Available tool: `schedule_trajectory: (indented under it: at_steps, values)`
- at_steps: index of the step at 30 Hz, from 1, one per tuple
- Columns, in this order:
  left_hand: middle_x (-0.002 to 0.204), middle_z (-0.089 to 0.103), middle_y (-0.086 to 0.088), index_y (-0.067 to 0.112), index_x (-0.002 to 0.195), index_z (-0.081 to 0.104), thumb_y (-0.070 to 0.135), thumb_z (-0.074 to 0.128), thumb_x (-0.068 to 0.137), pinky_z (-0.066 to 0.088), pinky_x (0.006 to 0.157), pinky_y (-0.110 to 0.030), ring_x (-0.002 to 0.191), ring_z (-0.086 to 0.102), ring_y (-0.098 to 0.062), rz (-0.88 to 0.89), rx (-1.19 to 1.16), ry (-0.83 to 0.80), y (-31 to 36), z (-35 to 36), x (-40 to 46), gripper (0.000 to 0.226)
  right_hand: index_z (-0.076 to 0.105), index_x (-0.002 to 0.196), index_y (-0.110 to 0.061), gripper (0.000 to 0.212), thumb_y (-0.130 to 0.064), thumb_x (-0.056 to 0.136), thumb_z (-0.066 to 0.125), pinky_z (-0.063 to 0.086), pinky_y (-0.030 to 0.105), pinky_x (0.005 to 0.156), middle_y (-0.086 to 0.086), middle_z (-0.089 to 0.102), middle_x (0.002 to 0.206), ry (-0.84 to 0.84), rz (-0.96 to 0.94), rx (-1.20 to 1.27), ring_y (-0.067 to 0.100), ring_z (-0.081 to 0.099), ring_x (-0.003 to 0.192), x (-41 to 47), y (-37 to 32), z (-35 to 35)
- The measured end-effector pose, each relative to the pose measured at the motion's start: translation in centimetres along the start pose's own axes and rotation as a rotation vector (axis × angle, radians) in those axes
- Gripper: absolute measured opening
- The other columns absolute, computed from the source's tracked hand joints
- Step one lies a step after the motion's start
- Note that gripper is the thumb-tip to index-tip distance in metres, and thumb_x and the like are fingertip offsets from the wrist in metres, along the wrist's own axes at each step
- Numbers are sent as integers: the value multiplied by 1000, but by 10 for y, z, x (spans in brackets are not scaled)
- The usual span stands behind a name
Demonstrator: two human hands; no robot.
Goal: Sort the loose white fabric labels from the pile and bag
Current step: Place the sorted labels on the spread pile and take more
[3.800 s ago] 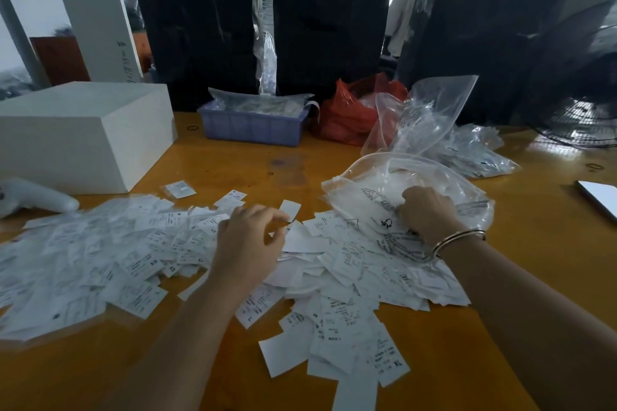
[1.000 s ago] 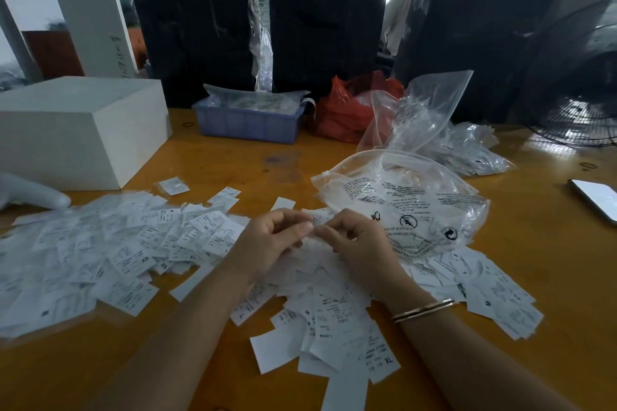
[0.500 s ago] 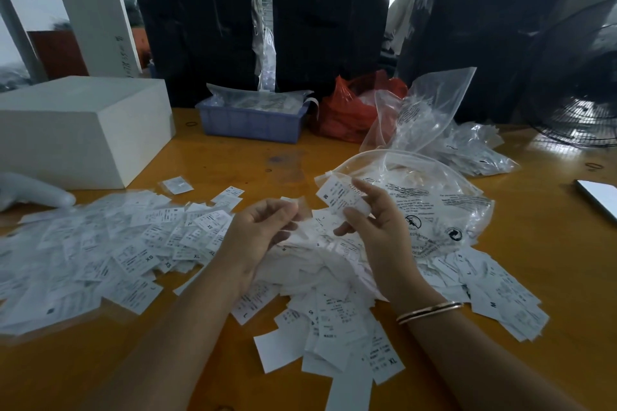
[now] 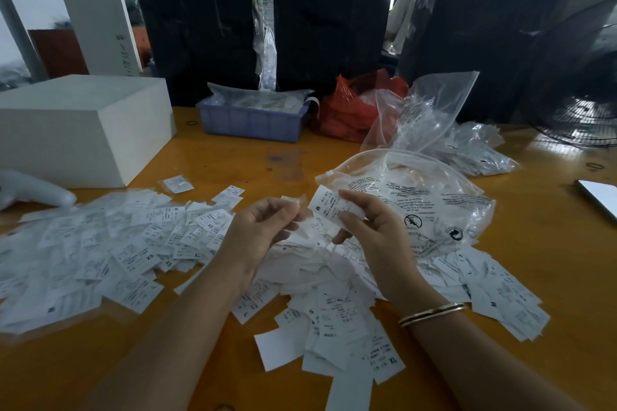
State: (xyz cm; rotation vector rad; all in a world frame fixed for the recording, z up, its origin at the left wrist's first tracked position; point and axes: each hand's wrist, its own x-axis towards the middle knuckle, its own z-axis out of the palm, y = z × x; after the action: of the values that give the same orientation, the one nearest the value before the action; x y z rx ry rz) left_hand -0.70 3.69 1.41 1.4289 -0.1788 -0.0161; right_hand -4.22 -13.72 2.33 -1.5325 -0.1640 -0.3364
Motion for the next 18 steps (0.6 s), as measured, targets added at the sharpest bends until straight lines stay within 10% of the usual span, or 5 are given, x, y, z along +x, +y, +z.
schedule_trajectory:
  at_steps: [18]
  values:
    - [80,73,10,21,84,69,30,72,72,50,64,-16,73,66,-1,14,80,30,0,1,0,15,62,107,-26,35,4,87,59,53,19,63,-4,68,75,-72,46,15,13,64,60,1,2,2]
